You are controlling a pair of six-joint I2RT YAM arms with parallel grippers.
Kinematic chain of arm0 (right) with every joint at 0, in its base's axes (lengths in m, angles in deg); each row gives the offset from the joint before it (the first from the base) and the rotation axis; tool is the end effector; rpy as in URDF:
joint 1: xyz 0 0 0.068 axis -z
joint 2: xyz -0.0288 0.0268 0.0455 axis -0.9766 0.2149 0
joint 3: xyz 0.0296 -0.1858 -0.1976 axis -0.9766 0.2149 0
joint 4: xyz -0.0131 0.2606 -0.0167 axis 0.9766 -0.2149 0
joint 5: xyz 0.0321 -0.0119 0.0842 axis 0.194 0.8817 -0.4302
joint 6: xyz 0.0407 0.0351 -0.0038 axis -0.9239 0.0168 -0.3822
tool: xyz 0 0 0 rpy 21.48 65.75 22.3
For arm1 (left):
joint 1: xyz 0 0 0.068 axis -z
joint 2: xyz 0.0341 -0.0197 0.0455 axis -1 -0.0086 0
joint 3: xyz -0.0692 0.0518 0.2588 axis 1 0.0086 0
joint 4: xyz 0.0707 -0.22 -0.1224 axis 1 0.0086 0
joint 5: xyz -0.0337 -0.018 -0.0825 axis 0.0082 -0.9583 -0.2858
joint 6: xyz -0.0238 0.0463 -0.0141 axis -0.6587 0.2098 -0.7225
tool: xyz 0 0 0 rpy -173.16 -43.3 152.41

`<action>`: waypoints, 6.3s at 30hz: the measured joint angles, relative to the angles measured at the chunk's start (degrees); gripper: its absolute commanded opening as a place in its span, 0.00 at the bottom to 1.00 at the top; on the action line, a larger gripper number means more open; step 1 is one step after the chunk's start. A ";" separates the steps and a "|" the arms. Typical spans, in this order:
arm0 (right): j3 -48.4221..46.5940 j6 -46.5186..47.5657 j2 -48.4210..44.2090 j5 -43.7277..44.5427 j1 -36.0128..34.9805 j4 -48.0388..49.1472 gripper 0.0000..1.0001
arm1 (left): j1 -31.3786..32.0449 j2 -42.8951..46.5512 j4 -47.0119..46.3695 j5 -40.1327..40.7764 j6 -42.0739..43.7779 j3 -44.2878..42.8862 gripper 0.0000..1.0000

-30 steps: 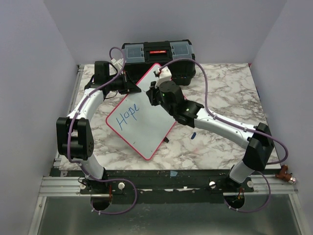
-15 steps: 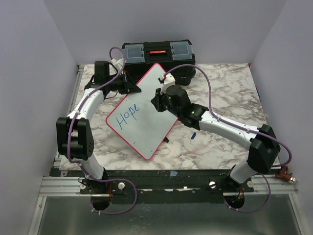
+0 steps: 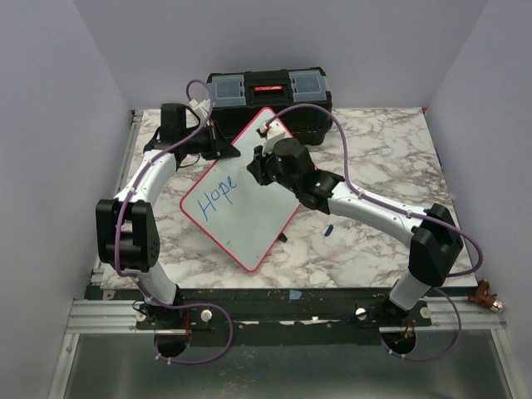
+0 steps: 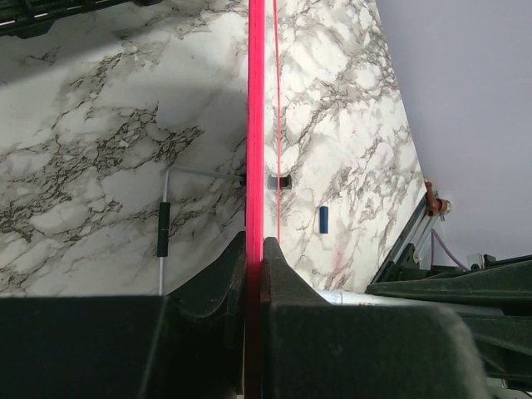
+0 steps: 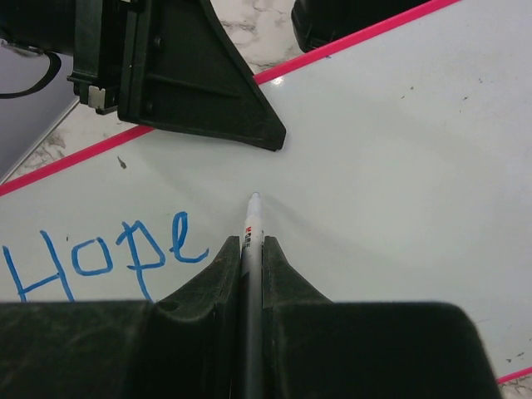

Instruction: Write a sentence on the whiteboard

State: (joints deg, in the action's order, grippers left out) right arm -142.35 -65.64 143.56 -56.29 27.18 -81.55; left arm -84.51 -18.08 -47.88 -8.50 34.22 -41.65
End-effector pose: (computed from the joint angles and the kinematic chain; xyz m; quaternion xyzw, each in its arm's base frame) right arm 0.2581 0.3036 0.3203 -0.2189 0.7790 0.2539 0.5299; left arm 0.3772 -0.0601 0.2959 0.0562 0.8268 -0.4653 0.3111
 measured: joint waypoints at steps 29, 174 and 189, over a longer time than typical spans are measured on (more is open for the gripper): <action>2.29 0.42 0.31 -2.86 0.61 1.86 0.01 | 0.00 0.00 0.39 0.11 0.31 -0.15 0.00; 2.36 -5.68 1.03 1.36 4.04 5.68 0.01 | 0.96 0.00 3.43 0.92 2.25 -2.08 0.00; -1.46 -5.60 2.64 2.21 4.31 2.82 0.01 | 0.96 0.00 3.43 0.92 2.27 -2.08 0.00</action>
State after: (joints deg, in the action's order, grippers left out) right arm -143.82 -71.24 146.21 -54.08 31.48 -78.73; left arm -83.55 -18.08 -44.45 -7.58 36.49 -43.72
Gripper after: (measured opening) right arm 0.129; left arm 0.066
